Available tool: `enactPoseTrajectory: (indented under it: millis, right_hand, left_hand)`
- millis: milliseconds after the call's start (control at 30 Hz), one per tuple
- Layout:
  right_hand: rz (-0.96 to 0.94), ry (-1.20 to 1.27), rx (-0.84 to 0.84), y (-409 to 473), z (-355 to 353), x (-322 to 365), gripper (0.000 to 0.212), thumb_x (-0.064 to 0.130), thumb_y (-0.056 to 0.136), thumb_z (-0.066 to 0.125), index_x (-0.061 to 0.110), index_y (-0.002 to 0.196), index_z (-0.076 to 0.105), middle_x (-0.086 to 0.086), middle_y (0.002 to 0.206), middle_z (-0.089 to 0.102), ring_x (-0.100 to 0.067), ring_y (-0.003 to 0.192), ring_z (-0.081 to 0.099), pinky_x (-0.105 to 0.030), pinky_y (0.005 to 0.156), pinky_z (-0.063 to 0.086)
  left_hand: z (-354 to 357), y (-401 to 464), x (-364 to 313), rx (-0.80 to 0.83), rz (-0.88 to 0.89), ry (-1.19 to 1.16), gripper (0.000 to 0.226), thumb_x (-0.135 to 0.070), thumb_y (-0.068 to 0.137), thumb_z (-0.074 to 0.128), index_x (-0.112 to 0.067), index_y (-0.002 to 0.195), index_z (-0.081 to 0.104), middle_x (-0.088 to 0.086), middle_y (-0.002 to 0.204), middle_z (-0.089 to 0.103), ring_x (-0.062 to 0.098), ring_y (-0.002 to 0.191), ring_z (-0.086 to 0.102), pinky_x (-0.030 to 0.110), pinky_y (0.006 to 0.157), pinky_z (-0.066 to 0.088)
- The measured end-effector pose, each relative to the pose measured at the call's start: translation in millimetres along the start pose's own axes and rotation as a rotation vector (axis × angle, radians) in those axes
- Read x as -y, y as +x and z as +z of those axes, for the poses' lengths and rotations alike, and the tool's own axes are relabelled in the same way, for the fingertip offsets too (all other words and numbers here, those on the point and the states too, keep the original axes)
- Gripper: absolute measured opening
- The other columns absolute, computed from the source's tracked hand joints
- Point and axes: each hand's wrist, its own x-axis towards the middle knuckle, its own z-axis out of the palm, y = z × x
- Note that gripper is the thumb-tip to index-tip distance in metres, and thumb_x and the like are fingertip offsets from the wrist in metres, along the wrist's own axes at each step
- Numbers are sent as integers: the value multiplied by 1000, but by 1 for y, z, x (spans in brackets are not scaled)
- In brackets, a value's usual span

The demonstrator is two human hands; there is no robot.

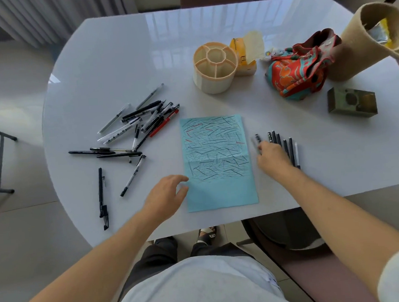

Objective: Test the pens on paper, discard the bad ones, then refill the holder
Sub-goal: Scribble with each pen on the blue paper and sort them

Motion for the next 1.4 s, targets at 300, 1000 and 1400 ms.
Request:
enactPoseTrajectory:
  millis: [300, 1000, 1400]
  right_hand:
    - [-419, 140, -77, 9, 16, 133, 28, 12, 96, 60, 10, 123, 69, -12, 124, 66, -33, 109, 64, -44, 93, 51]
    - [-224, 1008, 142, -33, 22, 199, 6, 10, 86, 67, 15, 87, 69, 0, 70, 71, -19, 64, 73, -32, 68, 62]
    - [228, 1318, -103, -84, 31, 39, 27, 27, 101, 62, 7, 84, 70, -4, 66, 70, -16, 53, 61, -27, 48, 50]
  left_hand:
    - [-17, -19, 31, -5, -68, -67, 25, -29, 97, 54, -28, 121, 62, -9, 128, 61, 12, 124, 50, 35, 104, 43]
    - [-47, 3, 16, -49, -163, -393, 41, -34, 98, 56, -33, 138, 48, -14, 122, 62, 4, 98, 64, 30, 87, 50]
    - [-10, -3, -12, 189, 13, 90, 18, -27, 101, 48, -19, 88, 57, 0, 79, 68, 25, 71, 64, 44, 68, 53]
